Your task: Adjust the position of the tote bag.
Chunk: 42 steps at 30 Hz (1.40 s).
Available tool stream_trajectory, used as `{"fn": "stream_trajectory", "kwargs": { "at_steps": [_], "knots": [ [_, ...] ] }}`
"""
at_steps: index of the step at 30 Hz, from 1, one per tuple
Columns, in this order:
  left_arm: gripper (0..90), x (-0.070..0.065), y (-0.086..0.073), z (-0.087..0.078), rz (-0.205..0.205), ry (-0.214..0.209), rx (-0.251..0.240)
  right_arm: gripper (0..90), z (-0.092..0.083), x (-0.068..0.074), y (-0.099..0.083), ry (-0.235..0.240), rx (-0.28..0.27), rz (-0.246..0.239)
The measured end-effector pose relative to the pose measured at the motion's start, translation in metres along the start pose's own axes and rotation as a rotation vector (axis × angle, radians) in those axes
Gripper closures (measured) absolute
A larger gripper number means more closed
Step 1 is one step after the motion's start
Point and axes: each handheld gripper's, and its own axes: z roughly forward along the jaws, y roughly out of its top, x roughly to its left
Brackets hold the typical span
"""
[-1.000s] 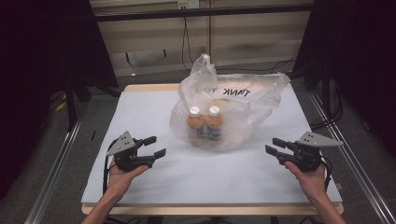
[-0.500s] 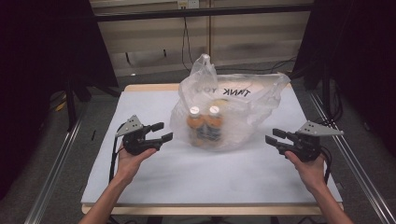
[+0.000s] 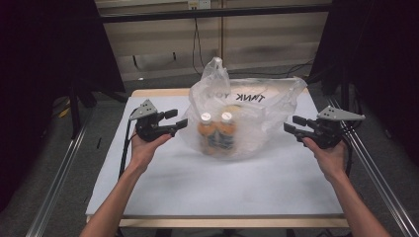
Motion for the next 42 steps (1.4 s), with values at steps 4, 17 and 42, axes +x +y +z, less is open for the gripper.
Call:
{"fn": "stream_trajectory", "kwargs": {
  "at_steps": [4,17,42],
  "knots": [
    [39.0,0.005,0.008,0.006,-0.003,-0.003,-0.002,47.8,0.001,-0.008,0.009,-0.014,-0.004,-0.003],
    [35.9,0.022,0.039,0.042,-0.017,-0.027,-0.005,41.9,0.027,-0.022,0.029,-0.040,0.025,-0.020],
    [61.5,0.034,0.051,0.100,-0.027,-0.068,0.162,60.9,0.048,-0.032,0.039,-0.038,0.016,0.001]
  ]
}}
